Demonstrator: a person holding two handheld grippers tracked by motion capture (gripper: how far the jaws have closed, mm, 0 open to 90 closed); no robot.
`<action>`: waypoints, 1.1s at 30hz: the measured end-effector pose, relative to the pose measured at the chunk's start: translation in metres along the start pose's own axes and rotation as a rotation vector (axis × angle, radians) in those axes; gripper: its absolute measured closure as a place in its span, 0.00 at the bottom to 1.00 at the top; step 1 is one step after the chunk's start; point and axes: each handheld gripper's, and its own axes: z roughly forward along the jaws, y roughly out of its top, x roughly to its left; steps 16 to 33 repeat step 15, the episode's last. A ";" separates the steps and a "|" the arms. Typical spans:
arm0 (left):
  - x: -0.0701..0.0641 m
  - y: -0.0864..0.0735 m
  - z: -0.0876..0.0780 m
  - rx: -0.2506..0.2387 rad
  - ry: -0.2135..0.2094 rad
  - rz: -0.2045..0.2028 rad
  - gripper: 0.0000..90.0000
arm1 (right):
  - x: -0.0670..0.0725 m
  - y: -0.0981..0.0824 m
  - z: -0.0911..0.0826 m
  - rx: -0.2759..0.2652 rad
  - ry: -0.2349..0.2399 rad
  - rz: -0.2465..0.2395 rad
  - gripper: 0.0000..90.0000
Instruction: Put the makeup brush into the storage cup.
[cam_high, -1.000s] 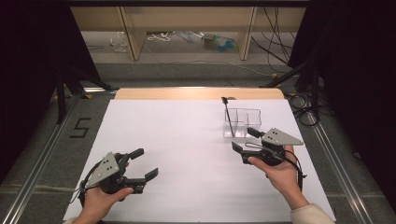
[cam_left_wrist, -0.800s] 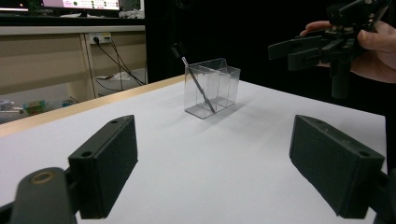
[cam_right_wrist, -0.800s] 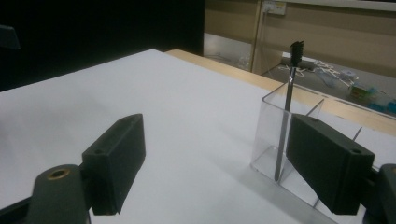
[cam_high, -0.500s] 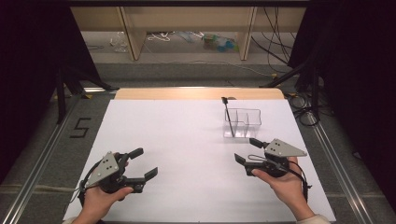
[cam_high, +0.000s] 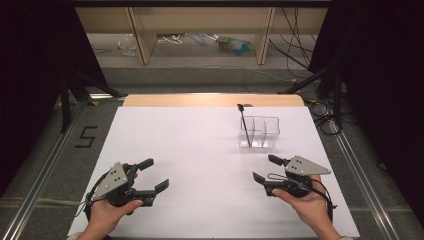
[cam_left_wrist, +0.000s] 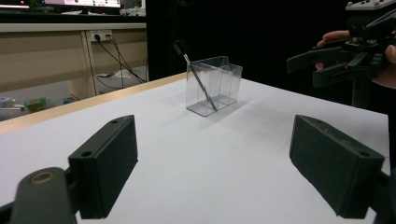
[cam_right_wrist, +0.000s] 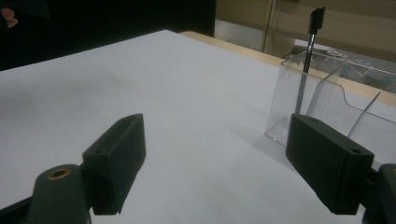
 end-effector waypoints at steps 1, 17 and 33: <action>0.000 0.000 0.000 0.001 -0.001 0.001 0.17 | 0.000 0.000 -0.001 0.009 0.010 0.000 0.23; 0.000 0.000 0.002 0.003 -0.007 -0.007 0.17 | -0.003 -0.004 0.000 0.021 0.005 0.008 0.23; 0.000 0.000 0.002 0.003 -0.007 -0.007 0.17 | -0.003 -0.004 0.000 0.021 0.005 0.008 0.23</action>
